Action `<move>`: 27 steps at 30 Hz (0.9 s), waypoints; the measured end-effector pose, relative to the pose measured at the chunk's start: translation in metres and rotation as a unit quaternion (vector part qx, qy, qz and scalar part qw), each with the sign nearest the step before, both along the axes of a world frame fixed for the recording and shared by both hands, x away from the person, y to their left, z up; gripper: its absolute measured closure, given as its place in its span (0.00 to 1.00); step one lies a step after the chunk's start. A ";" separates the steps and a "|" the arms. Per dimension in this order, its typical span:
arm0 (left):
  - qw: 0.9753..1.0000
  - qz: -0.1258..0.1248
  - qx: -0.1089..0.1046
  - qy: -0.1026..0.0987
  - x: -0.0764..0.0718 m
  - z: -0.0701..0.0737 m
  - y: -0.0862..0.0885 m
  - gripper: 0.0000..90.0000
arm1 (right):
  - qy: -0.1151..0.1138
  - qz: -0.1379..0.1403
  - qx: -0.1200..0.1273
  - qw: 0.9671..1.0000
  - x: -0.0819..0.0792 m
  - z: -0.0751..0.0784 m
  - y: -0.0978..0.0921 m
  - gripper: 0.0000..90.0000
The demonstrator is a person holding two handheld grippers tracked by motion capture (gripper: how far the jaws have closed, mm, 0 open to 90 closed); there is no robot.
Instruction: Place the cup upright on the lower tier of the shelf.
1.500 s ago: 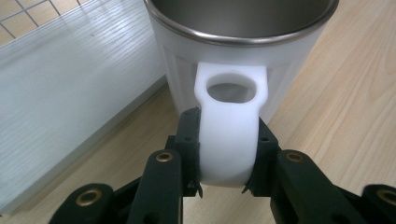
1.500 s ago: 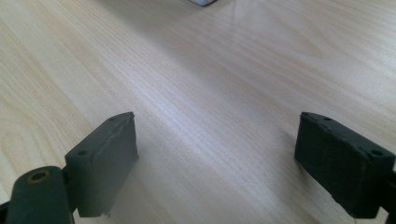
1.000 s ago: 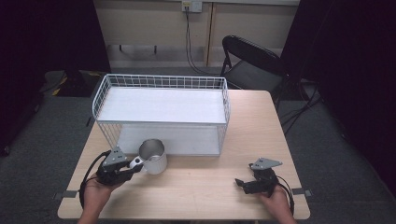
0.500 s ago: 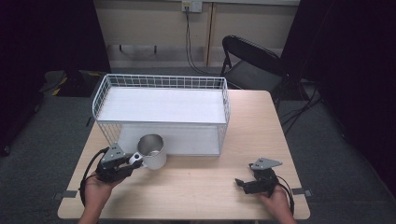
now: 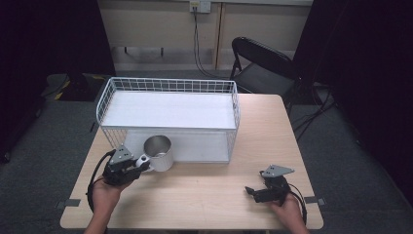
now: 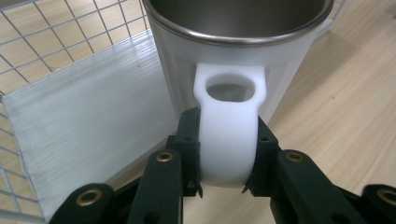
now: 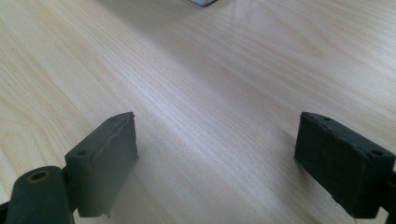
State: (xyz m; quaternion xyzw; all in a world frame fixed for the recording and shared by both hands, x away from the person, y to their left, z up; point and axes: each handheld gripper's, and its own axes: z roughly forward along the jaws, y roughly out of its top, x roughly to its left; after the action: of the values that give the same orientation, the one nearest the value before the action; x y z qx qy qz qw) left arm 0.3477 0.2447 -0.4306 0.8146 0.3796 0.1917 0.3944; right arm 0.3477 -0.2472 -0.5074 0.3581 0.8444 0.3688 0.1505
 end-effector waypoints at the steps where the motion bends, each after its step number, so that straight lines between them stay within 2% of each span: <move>1: 1.000 0.002 -0.001 0.000 0.001 0.001 0.000 0.80 | 0.000 0.000 0.000 1.000 0.000 0.000 0.000 0.13; 27: 0.999 0.047 0.004 -0.014 0.014 0.005 -0.010 0.80 | 0.000 0.000 0.000 1.000 0.000 0.000 0.000 0.13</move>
State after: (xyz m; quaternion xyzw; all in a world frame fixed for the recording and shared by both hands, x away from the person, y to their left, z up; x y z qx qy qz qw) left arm 0.3620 0.2346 -0.4251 0.7947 0.4112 0.2232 0.3867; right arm 0.3477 -0.2472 -0.5074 0.3582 0.8444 0.3688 0.1505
